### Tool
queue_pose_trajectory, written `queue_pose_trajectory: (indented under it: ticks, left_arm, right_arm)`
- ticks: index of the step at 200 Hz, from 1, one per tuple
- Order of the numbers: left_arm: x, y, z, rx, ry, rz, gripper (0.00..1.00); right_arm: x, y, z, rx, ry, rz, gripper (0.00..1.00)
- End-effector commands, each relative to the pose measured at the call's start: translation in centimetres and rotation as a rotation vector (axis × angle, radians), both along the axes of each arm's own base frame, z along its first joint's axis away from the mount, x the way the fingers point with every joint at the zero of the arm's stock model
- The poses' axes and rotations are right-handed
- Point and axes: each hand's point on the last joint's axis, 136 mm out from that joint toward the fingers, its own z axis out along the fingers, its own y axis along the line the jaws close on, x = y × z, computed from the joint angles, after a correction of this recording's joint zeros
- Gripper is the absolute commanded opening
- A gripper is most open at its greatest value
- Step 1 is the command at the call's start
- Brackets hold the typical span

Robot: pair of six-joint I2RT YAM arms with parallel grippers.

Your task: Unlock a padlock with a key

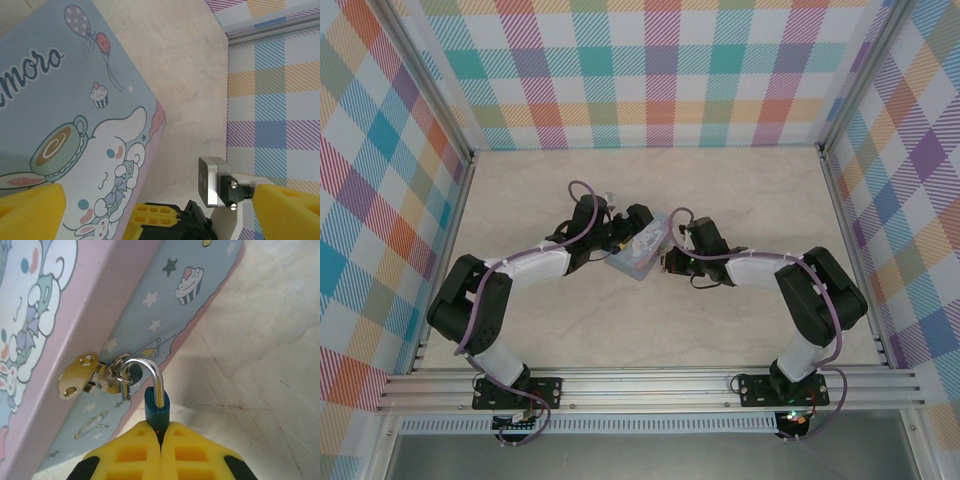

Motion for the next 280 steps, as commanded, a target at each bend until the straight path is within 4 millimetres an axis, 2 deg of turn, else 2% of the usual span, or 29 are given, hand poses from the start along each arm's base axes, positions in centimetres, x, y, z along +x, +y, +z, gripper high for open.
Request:
queue_pose_trajectory:
  ticks: [1, 27, 46, 107, 136, 163, 188, 237, 262, 280]
  left_arm:
    - [-3.3, 1.1, -6.3, 0.098, 0.202, 0.003, 0.96]
    - [-3.4, 0.8, -6.6, 0.088, 0.207, -0.002, 0.97]
    - [-3.6, 0.7, -7.0, 0.088, 0.216, -0.007, 0.97]
    - [-3.7, 0.7, -7.6, 0.090, 0.226, -0.007, 0.97]
    - [-3.6, 1.3, -7.5, 0.112, 0.222, 0.002, 0.97]
    - [-3.4, 2.3, -7.5, 0.121, 0.228, 0.014, 0.97]
    - [-2.8, 3.2, -7.0, 0.137, 0.222, 0.014, 0.97]
    - [-0.7, 4.4, -5.5, 0.149, 0.195, 0.013, 0.97]
    - [0.3, 4.5, -4.1, 0.156, 0.169, -0.002, 0.98]
    - [1.0, 4.1, -2.3, 0.145, 0.129, -0.029, 0.98]
  right_arm:
    - [1.9, 0.7, 1.7, 0.059, -0.028, -0.070, 0.01]
    - [2.4, 1.7, 2.6, 0.111, -0.033, -0.067, 0.01]
    - [3.0, 1.6, 3.0, 0.095, -0.046, -0.076, 0.01]
    - [4.6, 0.3, 3.0, 0.007, -0.070, -0.116, 0.02]
    - [3.9, -2.1, 3.7, -0.098, -0.122, -0.116, 0.02]
    - [1.9, -3.5, 4.9, -0.103, -0.145, -0.059, 0.02]
    - [-1.2, -3.1, 5.7, -0.072, -0.111, 0.066, 0.02]
    - [-8.1, -2.5, 4.1, 0.040, 0.113, 0.216, 0.03]
    - [-10.4, -1.0, 3.5, 0.151, 0.218, 0.286, 0.03]
    - [-11.5, -0.3, 2.4, 0.156, 0.284, 0.325, 0.03]
